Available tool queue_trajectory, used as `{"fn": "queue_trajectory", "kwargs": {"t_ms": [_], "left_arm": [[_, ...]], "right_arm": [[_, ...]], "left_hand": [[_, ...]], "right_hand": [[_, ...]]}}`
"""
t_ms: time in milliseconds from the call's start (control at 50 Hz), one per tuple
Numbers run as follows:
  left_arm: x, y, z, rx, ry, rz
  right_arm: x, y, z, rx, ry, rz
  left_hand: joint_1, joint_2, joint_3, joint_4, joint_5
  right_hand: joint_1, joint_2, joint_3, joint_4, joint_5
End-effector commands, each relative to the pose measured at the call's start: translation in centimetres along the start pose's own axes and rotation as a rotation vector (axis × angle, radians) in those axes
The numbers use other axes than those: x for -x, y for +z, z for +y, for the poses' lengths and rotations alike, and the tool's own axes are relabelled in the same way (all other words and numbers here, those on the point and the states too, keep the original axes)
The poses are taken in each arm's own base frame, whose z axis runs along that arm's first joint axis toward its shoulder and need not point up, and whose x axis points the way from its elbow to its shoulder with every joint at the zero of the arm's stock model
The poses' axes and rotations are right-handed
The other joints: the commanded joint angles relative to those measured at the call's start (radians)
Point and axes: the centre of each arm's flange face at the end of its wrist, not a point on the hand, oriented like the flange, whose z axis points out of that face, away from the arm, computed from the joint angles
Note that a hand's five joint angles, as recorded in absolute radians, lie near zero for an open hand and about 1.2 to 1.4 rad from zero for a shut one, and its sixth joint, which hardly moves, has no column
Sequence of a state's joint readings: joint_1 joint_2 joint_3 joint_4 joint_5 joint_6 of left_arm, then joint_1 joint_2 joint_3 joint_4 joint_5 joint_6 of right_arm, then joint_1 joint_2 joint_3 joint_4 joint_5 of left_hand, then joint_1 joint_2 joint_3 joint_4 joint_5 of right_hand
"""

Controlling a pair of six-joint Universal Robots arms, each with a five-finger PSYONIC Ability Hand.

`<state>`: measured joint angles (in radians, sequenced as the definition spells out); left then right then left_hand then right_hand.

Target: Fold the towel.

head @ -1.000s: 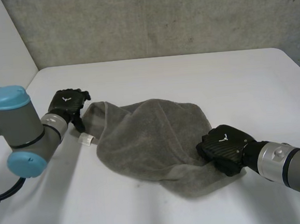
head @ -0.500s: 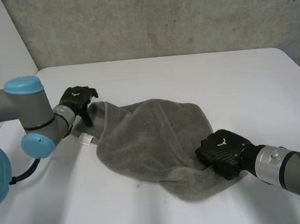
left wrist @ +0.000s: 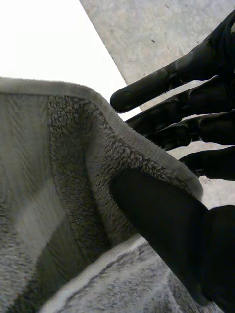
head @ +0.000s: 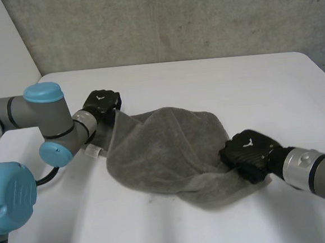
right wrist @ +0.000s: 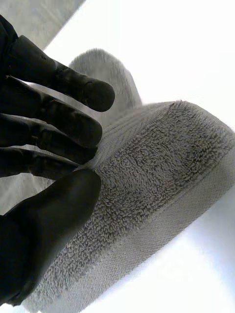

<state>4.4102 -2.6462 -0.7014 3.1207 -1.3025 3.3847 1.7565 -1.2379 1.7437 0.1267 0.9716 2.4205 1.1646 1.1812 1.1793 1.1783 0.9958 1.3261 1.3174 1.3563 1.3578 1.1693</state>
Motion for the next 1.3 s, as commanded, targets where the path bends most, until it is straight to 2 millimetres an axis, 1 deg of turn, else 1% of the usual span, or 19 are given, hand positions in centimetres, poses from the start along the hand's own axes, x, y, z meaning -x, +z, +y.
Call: {"fn": "queue_trajectory", "kwargs": {"t_ms": [20,140,180,240,280,360,400,480,560,640,760,840,940,1000,1080,1180,1260,1280,1300], "left_arm": [[-0.7,-2.4,-4.1,0.001,0.035,0.02],[-0.5,-6.5,-8.1,-0.004,0.039,0.014],[-0.3,-9.9,-10.9,-0.034,0.048,-0.004],[-0.2,-11.8,-12.4,-0.061,0.055,-0.019],[0.1,-15.1,-14.7,-0.108,0.066,-0.049],[0.1,-18.0,-16.4,-0.155,0.078,-0.071],[-0.4,-21.0,-18.3,-0.212,0.095,-0.087],[-1.0,-23.8,-19.5,-0.262,0.107,-0.098],[-2.1,-26.5,-19.6,-0.294,0.115,-0.094],[-2.8,-27.2,-18.8,-0.276,0.109,-0.073],[-4.9,-27.0,-15.9,-0.196,0.093,0.013],[-5.4,-25.7,-14.1,-0.144,0.081,0.04],[-5.4,-21.1,-10.7,-0.062,0.063,0.071],[-5.3,-19.7,-10.2,-0.063,0.062,0.071],[-4.9,-15.0,-9.2,-0.074,0.063,0.071],[-4.1,-10.7,-8.7,-0.092,0.062,0.063],[-3.2,-7.2,-8.3,-0.117,0.067,0.021],[-3.2,-7.2,-8.3,-0.117,0.067,0.021],[-2.9,-6.5,-8.3,-0.121,0.068,-0.005]], "right_arm": [[-2.3,-0.9,-1.6,-0.034,-0.011,0.079],[-4.8,-3.8,-4.5,-0.077,0.071,0.15],[-5.8,-4.6,-5.2,-0.093,0.104,0.178],[-7.6,-6.3,-7.0,-0.141,0.157,0.23],[-8.6,-7.1,-8.0,-0.17,0.18,0.254],[-12.0,-9.5,-10.1,-0.24,0.249,0.339],[-13.1,-10.2,-10.7,-0.26,0.265,0.369],[-15.2,-12.1,-12.3,-0.306,0.293,0.427],[-15.4,-12.1,-12.6,-0.301,0.311,0.413],[-15.2,-11.3,-11.8,-0.271,0.355,0.359],[-15.2,-9.8,-10.5,-0.236,0.388,0.323],[-15.4,-7.4,-8.8,-0.179,0.394,0.283],[-15.2,-4.0,-7.6,-0.133,0.379,0.227],[-15.0,-1.3,-7.4,-0.109,0.364,0.22],[-15.5,1.3,-7.0,-0.092,0.348,0.248],[-18.5,6.5,-5.5,-0.115,0.299,0.381],[-18.8,8.9,-5.5,-0.152,0.269,0.427],[-18.9,9.6,-5.8,-0.171,0.25,0.454],[-18.9,9.6,-5.8,-0.172,0.25,0.454]], "left_hand": [[0.232,0.215,0.217,0.218,0.226],[0.232,0.215,0.217,0.218,0.226],[0.232,0.215,0.217,0.218,0.226],[0.232,0.215,0.217,0.218,0.226],[0.232,0.215,0.217,0.218,0.226],[0.232,0.215,0.217,0.218,0.226],[0.232,0.215,0.217,0.218,0.226],[0.232,0.215,0.217,0.218,0.226],[0.232,0.215,0.217,0.218,0.226],[0.232,0.215,0.217,0.218,0.226],[0.232,0.215,0.217,0.218,0.226],[0.232,0.215,0.217,0.218,0.226],[0.232,0.215,0.217,0.218,0.226],[0.232,0.215,0.217,0.218,0.226],[0.232,0.215,0.217,0.218,0.226],[0.232,0.215,0.217,0.218,0.226],[0.232,0.215,0.217,0.218,0.226],[0.232,0.215,0.217,0.218,0.226],[0.232,0.215,0.217,0.218,0.226]], "right_hand": [[0.07,0.079,0.04,0.038,0.052],[0.07,0.079,0.04,0.038,0.052],[0.07,0.079,0.04,0.038,0.052],[0.07,0.079,0.04,0.038,0.052],[0.07,0.079,0.04,0.038,0.052],[0.07,0.079,0.04,0.038,0.052],[0.07,0.079,0.04,0.038,0.052],[0.07,0.079,0.04,0.038,0.052],[0.07,0.079,0.04,0.038,0.052],[0.07,0.079,0.04,0.038,0.052],[0.07,0.079,0.04,0.038,0.052],[0.07,0.079,0.04,0.038,0.052],[0.07,0.079,0.04,0.038,0.052],[0.07,0.079,0.04,0.038,0.052],[0.07,0.079,0.04,0.038,0.052],[0.07,0.079,0.04,0.038,0.052],[0.068,0.077,0.038,0.037,0.051],[-0.437,-0.429,-0.468,-0.469,-0.455],[-0.442,-0.434,-0.473,-0.474,-0.46]]}}
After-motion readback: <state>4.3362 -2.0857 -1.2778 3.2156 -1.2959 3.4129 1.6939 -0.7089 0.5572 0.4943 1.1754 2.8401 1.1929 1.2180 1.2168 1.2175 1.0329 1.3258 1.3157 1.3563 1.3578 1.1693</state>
